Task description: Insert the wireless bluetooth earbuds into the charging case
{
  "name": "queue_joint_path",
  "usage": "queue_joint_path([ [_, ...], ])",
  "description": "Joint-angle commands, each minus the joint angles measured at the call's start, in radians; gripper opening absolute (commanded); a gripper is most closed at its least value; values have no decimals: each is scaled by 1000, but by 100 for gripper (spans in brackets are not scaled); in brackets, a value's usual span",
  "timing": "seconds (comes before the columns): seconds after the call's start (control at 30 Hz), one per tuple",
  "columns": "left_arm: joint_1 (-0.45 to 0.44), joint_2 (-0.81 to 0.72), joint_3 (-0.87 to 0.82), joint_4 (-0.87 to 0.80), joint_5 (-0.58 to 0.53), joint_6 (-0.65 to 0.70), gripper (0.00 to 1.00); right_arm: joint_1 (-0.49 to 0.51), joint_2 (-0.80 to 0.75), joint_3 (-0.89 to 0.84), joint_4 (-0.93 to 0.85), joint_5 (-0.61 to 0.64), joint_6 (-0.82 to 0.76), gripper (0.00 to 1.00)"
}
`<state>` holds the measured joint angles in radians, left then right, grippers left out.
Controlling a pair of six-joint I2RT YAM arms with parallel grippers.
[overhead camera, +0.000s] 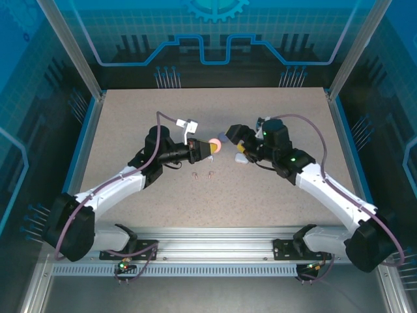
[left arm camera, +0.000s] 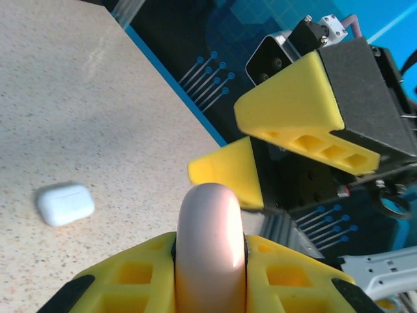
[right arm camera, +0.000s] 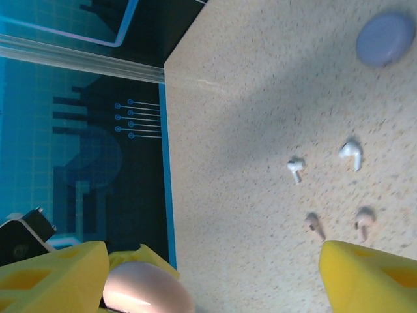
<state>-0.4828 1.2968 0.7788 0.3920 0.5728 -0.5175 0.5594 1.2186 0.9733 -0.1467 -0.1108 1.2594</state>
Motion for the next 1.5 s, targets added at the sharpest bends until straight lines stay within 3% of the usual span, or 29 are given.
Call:
queue_joint_path([
  [0.0, -16, -42, -3, -16, -93, 91, 0, 56, 39, 82, -30, 104, 160, 85],
  [0.53, -47, -21, 28, 9, -141, 123, 0, 163, 175, 170, 30, 131, 245, 80],
  [0.67, -50, -19, 25, 12, -158, 126, 0, 169, 173, 164, 43, 132, 257, 73],
  [0.9, -51, -15, 19, 22, -173, 126, 0, 173, 178, 153, 82, 116, 286, 52],
  [1.13, -53, -12, 18, 31, -186, 125, 0, 173, 178, 146, 91, 123, 304, 41],
  [1.3, -54, -25, -2, 57, -215, 111, 21, 172, 173, 136, 90, 142, 319, 39],
  [1.47, -53, -45, -18, 63, -233, 108, 29, 165, 170, 126, 80, 152, 328, 39],
])
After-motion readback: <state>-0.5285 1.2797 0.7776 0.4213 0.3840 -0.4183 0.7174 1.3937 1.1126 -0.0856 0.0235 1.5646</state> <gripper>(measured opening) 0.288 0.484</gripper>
